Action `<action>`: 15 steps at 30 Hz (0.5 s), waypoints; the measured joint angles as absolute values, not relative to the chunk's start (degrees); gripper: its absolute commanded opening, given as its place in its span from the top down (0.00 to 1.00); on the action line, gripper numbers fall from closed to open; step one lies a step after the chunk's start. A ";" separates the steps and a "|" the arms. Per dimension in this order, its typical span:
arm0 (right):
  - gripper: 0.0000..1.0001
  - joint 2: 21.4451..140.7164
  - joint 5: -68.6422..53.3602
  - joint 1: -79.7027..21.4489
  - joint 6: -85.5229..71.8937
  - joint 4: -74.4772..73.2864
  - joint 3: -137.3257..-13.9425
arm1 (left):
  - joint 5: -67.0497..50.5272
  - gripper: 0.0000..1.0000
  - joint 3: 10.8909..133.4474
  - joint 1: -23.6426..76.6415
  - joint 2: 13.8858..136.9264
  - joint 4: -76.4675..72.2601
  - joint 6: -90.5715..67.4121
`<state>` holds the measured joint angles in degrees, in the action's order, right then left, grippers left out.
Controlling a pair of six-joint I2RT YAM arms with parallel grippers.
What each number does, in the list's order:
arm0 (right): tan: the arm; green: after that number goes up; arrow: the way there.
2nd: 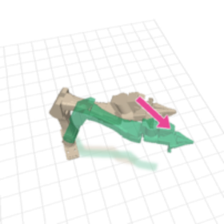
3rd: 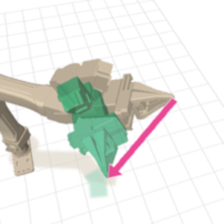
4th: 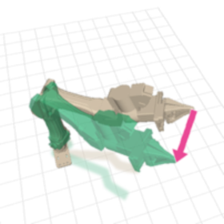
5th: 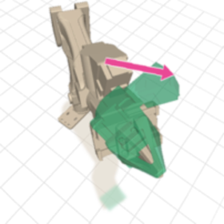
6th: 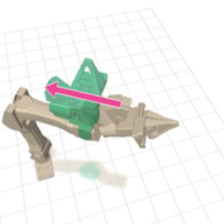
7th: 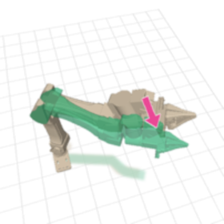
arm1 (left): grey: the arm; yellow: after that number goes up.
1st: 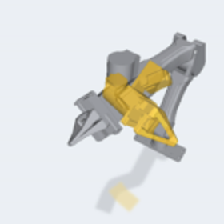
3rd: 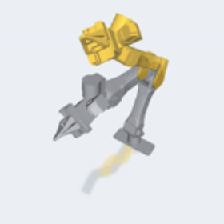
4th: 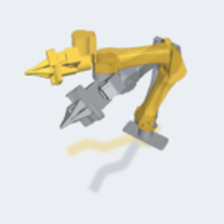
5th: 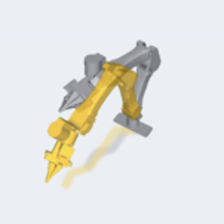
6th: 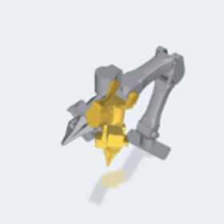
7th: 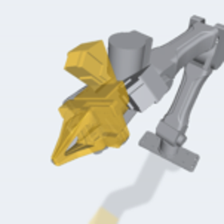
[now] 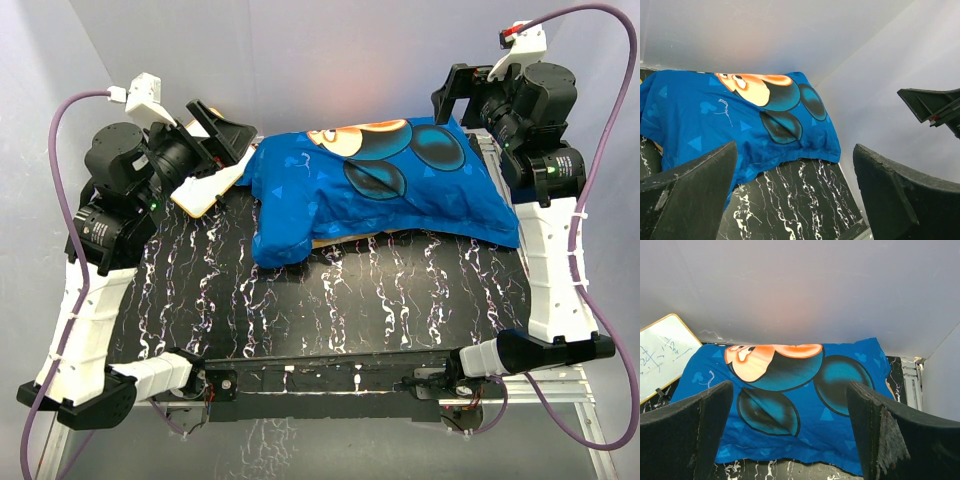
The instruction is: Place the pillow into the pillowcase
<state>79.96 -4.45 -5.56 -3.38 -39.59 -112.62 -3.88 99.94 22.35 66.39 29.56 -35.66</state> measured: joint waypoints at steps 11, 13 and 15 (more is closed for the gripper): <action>0.02 79.94 -4.43 -5.56 -3.38 -39.57 -112.57 | -3.86 0.03 99.59 22.35 66.04 29.56 -35.79; 0.02 79.94 -4.43 -5.56 -3.38 -39.59 -112.57 | -3.84 0.03 99.50 22.35 66.02 29.54 -35.79; 0.02 79.90 -4.43 -5.56 -3.36 -39.48 -112.38 | -3.81 0.03 99.35 22.35 66.02 29.56 -35.79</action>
